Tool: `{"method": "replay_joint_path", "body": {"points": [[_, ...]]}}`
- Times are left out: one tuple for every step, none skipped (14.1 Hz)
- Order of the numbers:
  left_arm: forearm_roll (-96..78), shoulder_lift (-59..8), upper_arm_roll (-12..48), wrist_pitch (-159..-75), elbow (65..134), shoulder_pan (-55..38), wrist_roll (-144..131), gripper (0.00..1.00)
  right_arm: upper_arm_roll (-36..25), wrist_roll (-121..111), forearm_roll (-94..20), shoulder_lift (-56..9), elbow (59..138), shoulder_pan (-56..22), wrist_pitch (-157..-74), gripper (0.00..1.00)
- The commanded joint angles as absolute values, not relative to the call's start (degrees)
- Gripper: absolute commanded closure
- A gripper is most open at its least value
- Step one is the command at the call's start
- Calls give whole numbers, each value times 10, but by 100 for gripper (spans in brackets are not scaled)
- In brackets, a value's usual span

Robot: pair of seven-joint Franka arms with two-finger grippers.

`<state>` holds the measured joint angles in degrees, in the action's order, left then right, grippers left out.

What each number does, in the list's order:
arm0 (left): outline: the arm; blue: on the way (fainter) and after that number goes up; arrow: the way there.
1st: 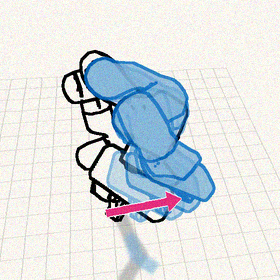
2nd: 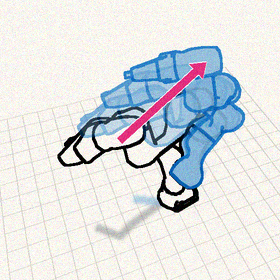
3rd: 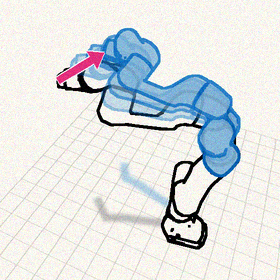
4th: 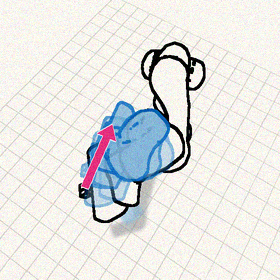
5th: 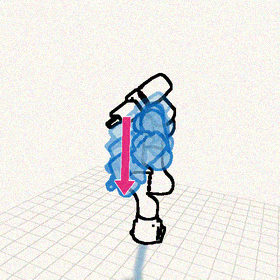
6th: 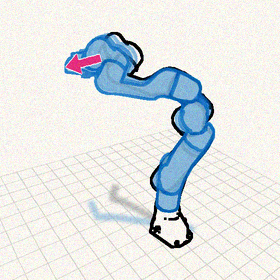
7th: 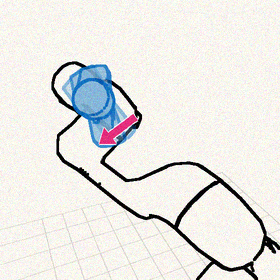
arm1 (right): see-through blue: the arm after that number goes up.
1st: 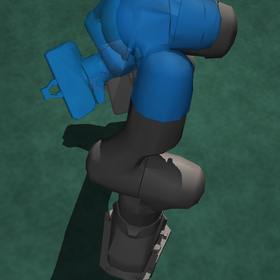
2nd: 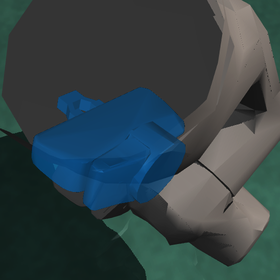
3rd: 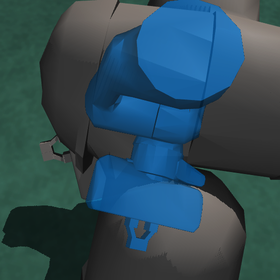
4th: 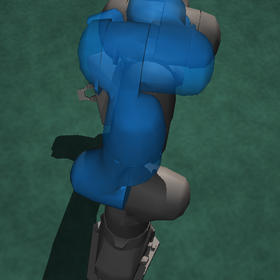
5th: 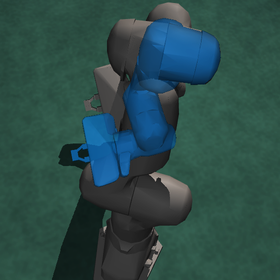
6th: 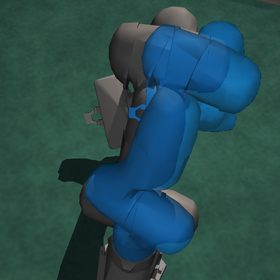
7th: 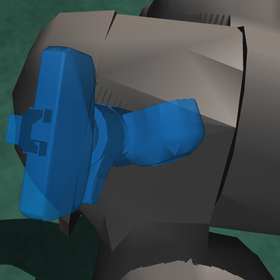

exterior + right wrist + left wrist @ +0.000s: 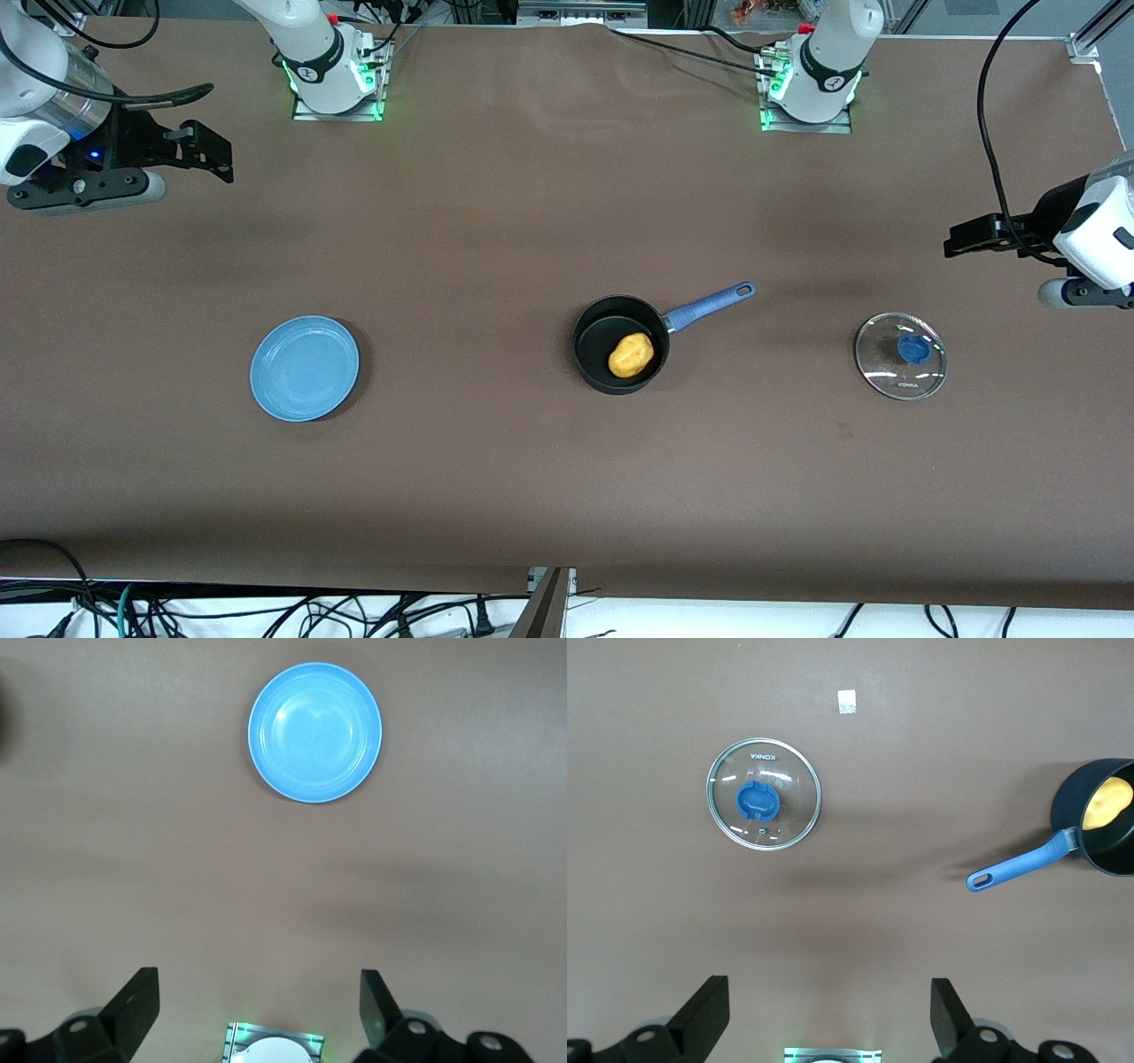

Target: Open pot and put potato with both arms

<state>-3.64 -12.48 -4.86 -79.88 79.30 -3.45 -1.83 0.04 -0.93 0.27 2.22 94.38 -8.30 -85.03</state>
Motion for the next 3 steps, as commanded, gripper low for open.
{"method": "replay_joint_path", "body": {"points": [[-17,-136,-47,-789,771,-37,-24,0,12,-19,8,11,917,-72,-848,0],[-11,-139,-47,-789,770,-37,-24,0,12,-19,8,9,915,-71,-848,0],[-9,-139,-47,-789,770,-37,-24,0,12,-20,8,9,912,-71,-848,0]]}}
